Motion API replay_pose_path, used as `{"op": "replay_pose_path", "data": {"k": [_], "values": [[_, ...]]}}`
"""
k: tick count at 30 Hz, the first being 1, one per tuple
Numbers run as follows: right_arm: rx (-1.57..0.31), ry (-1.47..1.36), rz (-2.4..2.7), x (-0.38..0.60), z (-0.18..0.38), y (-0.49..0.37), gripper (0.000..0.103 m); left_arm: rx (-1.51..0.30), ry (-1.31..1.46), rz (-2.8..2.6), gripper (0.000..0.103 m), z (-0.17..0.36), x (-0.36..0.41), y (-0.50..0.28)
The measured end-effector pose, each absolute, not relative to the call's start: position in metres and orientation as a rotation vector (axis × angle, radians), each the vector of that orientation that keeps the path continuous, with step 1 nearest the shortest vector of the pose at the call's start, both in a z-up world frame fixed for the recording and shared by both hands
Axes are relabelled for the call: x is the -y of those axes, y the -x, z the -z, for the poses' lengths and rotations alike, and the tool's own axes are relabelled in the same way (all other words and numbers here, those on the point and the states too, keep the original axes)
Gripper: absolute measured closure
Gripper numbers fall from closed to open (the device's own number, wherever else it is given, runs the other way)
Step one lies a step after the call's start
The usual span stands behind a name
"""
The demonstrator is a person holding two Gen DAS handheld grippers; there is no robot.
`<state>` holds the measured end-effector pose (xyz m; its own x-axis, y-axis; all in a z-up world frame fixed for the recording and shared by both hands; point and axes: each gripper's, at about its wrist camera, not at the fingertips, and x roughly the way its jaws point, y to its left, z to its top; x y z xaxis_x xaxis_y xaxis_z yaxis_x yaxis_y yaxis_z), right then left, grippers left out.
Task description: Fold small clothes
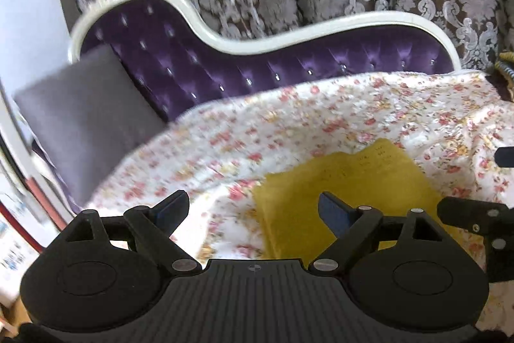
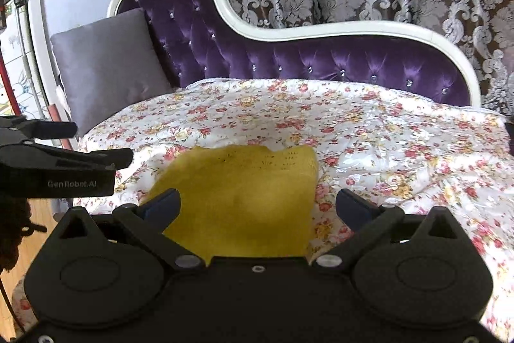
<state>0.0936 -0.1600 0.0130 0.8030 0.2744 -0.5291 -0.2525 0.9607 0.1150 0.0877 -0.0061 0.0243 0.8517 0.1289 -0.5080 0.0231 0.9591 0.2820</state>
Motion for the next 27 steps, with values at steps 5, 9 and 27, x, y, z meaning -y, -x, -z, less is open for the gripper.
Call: {"op": "replay_pose_path", "data": {"k": [5,9,27], "values": [[-0.584,0.006,-0.145,0.155,-0.019,-0.07,0.001,-0.61,-0.184,0.032,0.016,-0.03,0.003,-0.068],[-0.559,0.093,-0.08,0.149,-0.02,-0.049,0.001,-0.649,-0.145,0.048,0.016,-0.026,0.003,-0.054],[-0.686,-0.129,-0.185,0.155,-0.009,-0.014,0.001,-0.799,-0.037,0.052,0.017,-0.002,-0.009,-0.018]]}}
